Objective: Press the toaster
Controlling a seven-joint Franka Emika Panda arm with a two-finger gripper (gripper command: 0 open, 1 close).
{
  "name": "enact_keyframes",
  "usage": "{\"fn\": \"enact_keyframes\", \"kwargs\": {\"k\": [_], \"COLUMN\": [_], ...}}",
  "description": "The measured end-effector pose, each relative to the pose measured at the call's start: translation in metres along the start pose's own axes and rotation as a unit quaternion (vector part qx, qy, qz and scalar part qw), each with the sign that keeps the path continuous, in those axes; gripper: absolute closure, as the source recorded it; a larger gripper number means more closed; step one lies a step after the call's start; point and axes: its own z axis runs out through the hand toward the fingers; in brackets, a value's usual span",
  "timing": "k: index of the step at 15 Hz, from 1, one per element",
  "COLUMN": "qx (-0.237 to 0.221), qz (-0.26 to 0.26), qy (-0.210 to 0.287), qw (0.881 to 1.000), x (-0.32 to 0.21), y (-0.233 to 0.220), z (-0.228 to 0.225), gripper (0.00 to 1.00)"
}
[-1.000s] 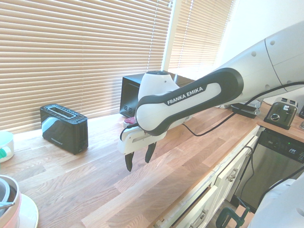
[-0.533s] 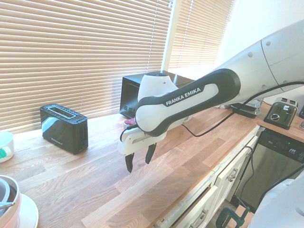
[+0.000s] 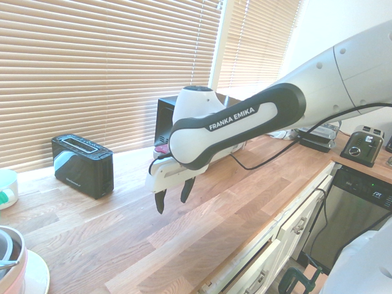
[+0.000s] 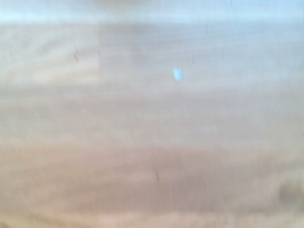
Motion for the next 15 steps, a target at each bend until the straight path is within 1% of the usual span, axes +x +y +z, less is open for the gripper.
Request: {"fn": "enact_keyframes", "kwargs": {"k": [4, 10, 15], "qx": [0.022, 0.057, 0.063], "qz": [-0.019, -0.05, -0.073], "qy": [0.024, 0.06, 0.077], "qw": [0.999, 0.995, 0.992], "x": [0.021, 0.033, 0.063], "y": [-0.03, -0.08, -0.131], "z": [-0.021, -0.064, -0.067], "gripper": [0.0, 0.0, 0.0]}}
